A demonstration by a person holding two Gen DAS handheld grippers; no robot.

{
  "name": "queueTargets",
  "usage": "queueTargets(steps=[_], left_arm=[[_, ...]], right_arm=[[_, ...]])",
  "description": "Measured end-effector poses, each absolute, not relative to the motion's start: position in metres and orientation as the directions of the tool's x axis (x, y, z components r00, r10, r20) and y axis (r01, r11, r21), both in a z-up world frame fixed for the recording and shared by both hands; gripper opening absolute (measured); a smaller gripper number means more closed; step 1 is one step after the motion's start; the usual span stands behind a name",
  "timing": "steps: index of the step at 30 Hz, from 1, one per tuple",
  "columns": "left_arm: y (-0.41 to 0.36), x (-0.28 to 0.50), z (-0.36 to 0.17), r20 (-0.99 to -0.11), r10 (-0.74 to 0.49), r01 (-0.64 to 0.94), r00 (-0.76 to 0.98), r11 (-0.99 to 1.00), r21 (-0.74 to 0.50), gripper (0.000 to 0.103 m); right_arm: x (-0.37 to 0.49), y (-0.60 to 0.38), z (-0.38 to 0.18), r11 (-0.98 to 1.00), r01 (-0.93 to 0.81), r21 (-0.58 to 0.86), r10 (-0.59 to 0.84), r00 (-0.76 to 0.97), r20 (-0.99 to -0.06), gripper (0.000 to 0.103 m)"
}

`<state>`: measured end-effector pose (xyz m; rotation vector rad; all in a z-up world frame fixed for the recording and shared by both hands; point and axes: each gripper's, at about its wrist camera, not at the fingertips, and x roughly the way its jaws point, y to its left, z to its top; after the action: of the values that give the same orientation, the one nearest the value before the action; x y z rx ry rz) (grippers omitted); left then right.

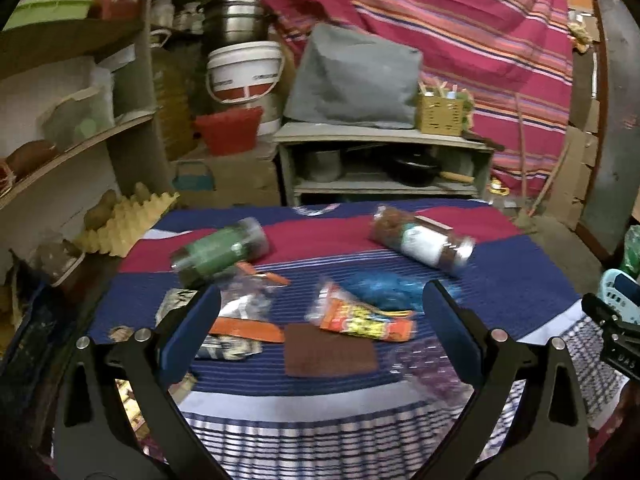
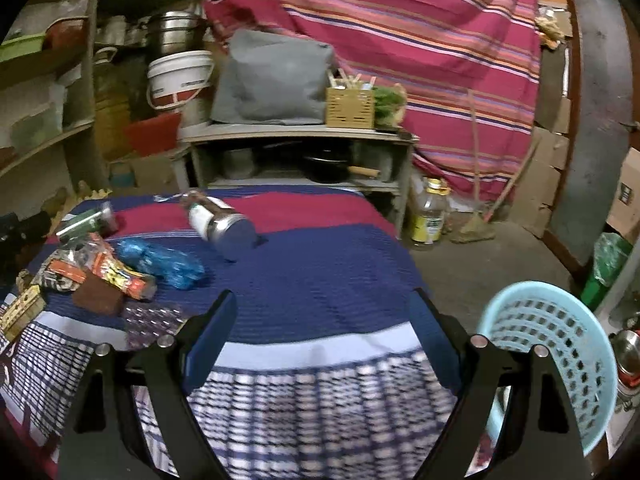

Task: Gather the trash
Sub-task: 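Move both tools back over the table, then grasp the clear plastic bag with orange strip using the left tool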

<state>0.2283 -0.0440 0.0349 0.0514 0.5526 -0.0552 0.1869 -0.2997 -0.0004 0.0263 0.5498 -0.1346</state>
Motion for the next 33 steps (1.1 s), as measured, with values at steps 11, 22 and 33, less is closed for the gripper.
queueTargets(steps=[11, 22, 33], left_arm=[[0.042, 0.259, 0.008, -0.590, 0.042, -0.069, 0.807, 0.997, -0.024, 0.097], [0.084, 0.290, -0.026, -0.676, 0.058, -0.145, 0.735, 0.987, -0.073, 0.097], [0.046, 0.332, -0.056, -0.731, -0.006, -0.064, 0.683, 0.996, -0.068, 0.063]], right_arm=[[0.240, -0.243, 0.007, 0.998, 0.056, 0.005, -0.045, 0.852, -0.521, 0.085], [0.269, -0.218, -0.021, 0.999, 0.024, -0.041, -0.043, 0.823, -0.567, 0.085], [0.272, -0.247, -0.034, 0.995, 0.095, 0.023, -0.063, 0.800, -0.597, 0.085]])
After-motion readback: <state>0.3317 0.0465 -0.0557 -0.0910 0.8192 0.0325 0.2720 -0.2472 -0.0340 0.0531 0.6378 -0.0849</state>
